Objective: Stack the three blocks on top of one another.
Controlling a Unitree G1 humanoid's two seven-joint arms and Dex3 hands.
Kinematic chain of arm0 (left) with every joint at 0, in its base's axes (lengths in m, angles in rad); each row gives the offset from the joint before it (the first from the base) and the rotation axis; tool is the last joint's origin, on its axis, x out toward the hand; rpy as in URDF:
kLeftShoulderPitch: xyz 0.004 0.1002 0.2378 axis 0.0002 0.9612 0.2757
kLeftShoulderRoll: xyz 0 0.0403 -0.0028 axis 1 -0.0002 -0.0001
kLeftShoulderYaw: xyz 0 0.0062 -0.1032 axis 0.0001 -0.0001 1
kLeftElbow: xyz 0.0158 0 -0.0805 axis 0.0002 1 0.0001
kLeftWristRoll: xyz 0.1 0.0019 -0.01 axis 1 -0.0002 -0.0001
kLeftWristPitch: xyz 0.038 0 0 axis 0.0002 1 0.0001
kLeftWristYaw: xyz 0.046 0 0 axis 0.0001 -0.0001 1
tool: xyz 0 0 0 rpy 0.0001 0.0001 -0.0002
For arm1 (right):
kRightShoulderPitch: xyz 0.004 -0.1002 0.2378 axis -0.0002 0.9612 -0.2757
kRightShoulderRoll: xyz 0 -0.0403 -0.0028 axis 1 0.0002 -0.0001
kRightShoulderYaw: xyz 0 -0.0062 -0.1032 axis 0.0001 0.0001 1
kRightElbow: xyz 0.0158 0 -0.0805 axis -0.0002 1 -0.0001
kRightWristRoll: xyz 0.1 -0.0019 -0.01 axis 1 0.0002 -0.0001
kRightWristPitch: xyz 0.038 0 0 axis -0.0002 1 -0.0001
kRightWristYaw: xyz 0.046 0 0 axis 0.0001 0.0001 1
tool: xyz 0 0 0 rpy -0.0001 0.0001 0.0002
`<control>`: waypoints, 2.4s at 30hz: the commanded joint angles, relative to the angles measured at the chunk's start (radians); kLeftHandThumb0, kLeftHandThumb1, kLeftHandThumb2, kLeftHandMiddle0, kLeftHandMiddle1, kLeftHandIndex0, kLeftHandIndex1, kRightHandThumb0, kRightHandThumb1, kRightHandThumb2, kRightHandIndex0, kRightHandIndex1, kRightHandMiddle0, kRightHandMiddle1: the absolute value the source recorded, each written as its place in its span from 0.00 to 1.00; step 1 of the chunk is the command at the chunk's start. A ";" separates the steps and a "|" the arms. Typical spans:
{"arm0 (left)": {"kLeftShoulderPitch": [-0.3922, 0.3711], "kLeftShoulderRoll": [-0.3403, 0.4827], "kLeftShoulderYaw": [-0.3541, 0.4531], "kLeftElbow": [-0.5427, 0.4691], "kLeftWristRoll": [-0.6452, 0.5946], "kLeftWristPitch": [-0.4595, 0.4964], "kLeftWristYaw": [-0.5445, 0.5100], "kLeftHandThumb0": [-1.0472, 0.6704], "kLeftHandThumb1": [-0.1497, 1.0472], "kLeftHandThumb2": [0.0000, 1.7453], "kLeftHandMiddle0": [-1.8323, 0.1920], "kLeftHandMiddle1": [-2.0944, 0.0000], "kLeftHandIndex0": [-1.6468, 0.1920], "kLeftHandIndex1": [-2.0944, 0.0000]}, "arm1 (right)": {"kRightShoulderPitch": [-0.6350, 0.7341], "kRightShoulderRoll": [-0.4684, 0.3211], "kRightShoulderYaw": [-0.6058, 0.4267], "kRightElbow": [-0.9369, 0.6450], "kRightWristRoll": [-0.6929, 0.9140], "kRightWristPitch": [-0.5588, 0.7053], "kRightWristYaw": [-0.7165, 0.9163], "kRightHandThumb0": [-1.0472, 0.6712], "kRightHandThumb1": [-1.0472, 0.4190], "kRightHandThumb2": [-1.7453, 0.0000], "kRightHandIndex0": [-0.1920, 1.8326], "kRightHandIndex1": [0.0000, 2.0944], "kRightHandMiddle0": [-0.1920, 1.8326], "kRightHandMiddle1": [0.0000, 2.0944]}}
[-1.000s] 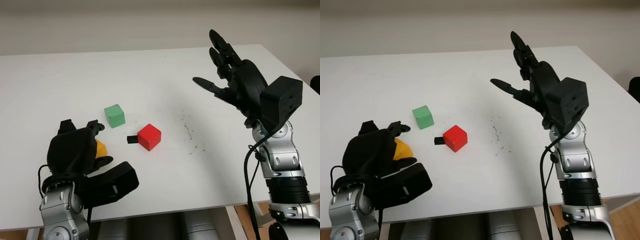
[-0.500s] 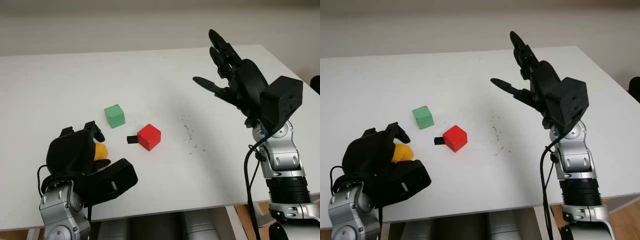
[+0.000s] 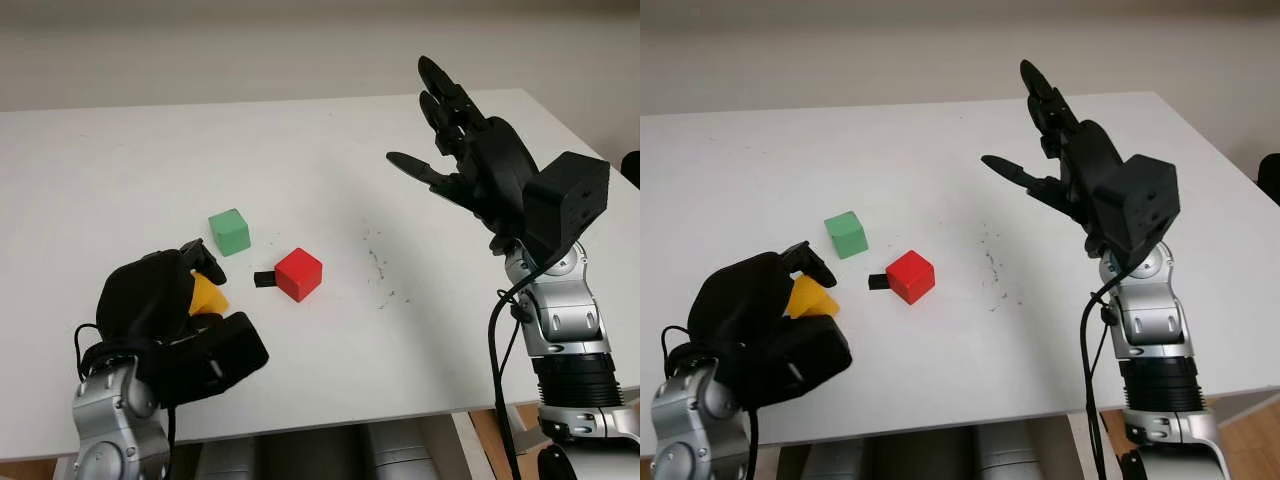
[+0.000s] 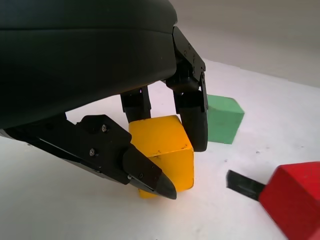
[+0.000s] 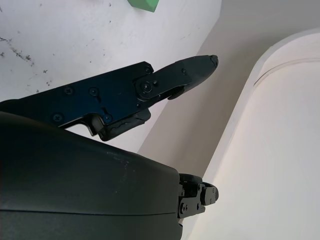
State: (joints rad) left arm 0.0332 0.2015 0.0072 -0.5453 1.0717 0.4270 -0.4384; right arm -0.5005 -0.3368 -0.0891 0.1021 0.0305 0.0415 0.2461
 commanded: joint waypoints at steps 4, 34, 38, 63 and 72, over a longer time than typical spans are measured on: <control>-0.104 0.039 0.042 -0.074 -0.110 0.040 -0.079 0.55 0.89 0.03 0.61 0.42 0.64 0.45 | 0.010 0.018 0.012 -0.004 0.010 0.000 0.007 0.28 0.02 0.96 0.10 0.02 0.12 0.04; -0.511 0.317 -0.135 0.142 -0.465 0.006 -0.194 0.57 0.87 0.03 0.60 0.43 0.63 0.42 | 0.094 0.155 0.141 0.059 -0.134 -0.137 -0.126 0.19 0.00 0.69 0.14 0.03 0.14 0.04; -0.535 0.317 -0.167 0.183 -0.463 -0.014 -0.179 0.57 0.87 0.03 0.59 0.43 0.62 0.42 | 0.086 0.163 0.138 0.070 -0.136 -0.151 -0.135 0.19 0.00 0.68 0.13 0.02 0.13 0.04; -0.583 0.306 -0.241 0.270 -0.456 -0.066 -0.132 0.57 0.88 0.03 0.62 0.40 0.64 0.42 | 0.083 0.202 0.102 0.103 -0.136 -0.217 -0.245 0.20 0.00 0.68 0.13 0.03 0.13 0.03; -0.608 0.303 -0.260 0.296 -0.453 -0.080 -0.139 0.58 0.88 0.03 0.61 0.40 0.64 0.42 | 0.083 0.208 0.101 0.099 -0.133 -0.215 -0.249 0.19 0.00 0.69 0.14 0.03 0.14 0.03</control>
State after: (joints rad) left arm -0.5463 0.5057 -0.2466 -0.2492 0.6156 0.3540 -0.5750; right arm -0.4007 -0.1374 0.0188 0.2066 -0.1094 -0.1672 0.0005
